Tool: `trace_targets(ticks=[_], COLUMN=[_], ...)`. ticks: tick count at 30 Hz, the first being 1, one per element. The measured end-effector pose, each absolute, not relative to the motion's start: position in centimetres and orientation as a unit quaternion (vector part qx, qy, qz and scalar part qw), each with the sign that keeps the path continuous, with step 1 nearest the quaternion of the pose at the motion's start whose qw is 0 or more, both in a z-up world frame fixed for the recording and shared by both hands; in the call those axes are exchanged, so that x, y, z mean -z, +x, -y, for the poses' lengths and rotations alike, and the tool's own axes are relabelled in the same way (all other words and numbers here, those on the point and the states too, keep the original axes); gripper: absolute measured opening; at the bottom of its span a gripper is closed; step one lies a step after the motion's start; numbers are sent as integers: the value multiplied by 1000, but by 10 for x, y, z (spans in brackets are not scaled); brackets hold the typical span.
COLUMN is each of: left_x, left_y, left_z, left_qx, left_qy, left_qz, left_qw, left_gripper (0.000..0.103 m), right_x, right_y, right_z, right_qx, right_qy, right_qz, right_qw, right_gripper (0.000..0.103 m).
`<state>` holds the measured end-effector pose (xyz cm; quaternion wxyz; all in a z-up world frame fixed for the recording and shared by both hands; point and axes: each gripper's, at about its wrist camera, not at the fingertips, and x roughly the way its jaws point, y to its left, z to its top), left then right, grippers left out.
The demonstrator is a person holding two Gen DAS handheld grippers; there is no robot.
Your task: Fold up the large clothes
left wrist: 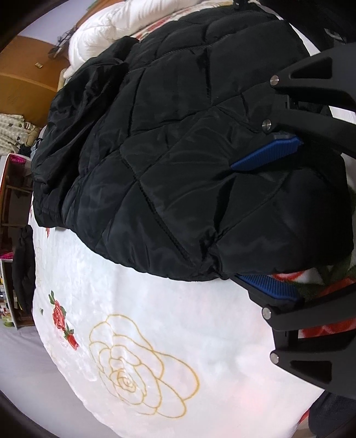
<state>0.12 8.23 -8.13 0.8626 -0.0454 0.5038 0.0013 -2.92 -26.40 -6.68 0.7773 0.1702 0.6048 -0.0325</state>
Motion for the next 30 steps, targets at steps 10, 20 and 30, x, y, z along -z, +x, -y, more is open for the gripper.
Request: trace_targets(ticks=[10,20,30], left_x=[58,2,-25], left_y=[-1,-18,-5], left_z=[-73,-77,-77], left_qx=[8,24,28], left_qy=[-27,-44,-49], left_qz=[-512,-457,-421], left_qw=[859,888,905], left_gripper=[26,17,17], right_x=[46,-3,-27], right_y=[-40,-53,-49], right_z=[261,279,286], right_qx=[10,-22,-23], right_qy=[175,197,209], right_qz=[-589,-530,-497], right_qw=[789,825,842], right_gripper=[18,11,11])
